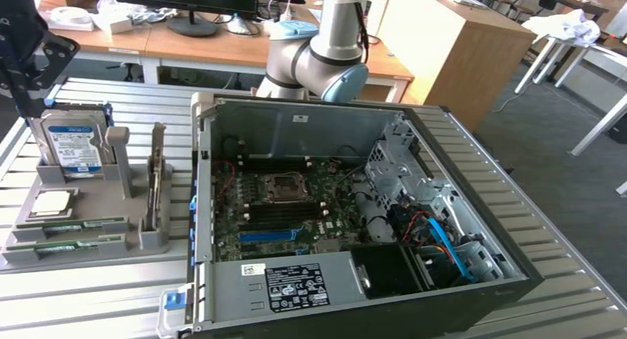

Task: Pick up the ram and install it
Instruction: 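Reach for the ram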

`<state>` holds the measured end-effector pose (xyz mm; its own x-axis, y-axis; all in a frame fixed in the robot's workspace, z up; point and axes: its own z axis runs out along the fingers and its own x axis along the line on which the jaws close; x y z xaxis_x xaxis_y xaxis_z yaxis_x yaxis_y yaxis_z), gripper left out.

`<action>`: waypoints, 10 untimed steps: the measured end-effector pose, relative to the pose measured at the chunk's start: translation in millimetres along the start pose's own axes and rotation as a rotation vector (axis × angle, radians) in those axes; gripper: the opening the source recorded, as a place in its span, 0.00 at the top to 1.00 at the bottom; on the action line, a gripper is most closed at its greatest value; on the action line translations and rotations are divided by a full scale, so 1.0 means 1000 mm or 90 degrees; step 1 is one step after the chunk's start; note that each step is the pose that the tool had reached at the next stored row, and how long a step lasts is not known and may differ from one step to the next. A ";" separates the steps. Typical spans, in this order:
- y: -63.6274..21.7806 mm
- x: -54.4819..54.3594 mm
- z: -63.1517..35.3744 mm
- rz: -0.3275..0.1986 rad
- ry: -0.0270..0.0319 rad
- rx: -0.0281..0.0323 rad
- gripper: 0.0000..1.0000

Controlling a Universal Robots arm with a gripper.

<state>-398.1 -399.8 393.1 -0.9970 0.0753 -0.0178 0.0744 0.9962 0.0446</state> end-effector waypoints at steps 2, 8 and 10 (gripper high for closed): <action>-0.0020 0.000 0.0000 0.000 0.0000 -0.0001 0.90; -0.0117 0.000 -0.0005 0.000 0.0000 0.0000 0.90; -0.0150 0.000 -0.0006 0.000 0.0000 0.0000 0.90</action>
<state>-399.0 -414.8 393.1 -0.9970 0.0753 -0.0178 0.0744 0.9962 0.0447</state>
